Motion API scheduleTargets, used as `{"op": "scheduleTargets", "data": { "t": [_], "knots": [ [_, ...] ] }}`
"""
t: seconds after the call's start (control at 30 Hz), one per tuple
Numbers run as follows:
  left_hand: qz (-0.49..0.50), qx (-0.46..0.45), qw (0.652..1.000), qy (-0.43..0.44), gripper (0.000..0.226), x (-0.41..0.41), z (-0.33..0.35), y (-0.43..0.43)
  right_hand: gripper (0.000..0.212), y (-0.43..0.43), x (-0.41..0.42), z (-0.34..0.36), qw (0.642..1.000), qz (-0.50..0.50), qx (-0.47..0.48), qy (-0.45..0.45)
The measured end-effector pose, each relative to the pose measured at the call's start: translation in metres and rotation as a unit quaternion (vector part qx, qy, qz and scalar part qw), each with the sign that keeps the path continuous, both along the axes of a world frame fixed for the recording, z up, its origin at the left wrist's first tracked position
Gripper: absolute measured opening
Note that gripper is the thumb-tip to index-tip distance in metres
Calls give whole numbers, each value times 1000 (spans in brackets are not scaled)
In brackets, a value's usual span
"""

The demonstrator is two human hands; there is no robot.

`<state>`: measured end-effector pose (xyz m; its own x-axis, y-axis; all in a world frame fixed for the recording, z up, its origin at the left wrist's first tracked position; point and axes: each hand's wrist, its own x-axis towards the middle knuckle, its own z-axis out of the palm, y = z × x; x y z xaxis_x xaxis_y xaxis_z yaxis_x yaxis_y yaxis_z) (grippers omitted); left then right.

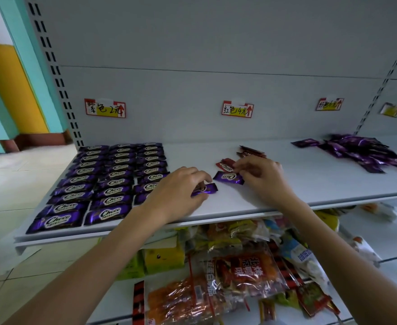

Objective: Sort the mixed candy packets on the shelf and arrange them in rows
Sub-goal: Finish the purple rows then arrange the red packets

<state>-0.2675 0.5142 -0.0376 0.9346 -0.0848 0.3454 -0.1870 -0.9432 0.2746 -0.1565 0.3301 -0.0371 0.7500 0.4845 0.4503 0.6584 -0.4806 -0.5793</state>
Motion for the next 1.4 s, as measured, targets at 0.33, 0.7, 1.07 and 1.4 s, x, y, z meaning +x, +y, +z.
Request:
{"op": "scheduleTargets", "data": {
  "t": [0.33,0.7,1.07,1.4],
  "knots": [
    [14,18,1000,2,34,-11,4,0,8,5,-23,0,989,83,-112,-40],
    [19,-64,997,-44,35,-76,5,42,22,30,-53,3,978,147,-144,-28],
    [60,-184,978,-75,28,-90,11,53,23,43,-66,7,974,136,-174,-41],
    [93,-384,911,-122,23,-70,14,37,23,71,-105,13,979,202,-37,0]
  ]
}}
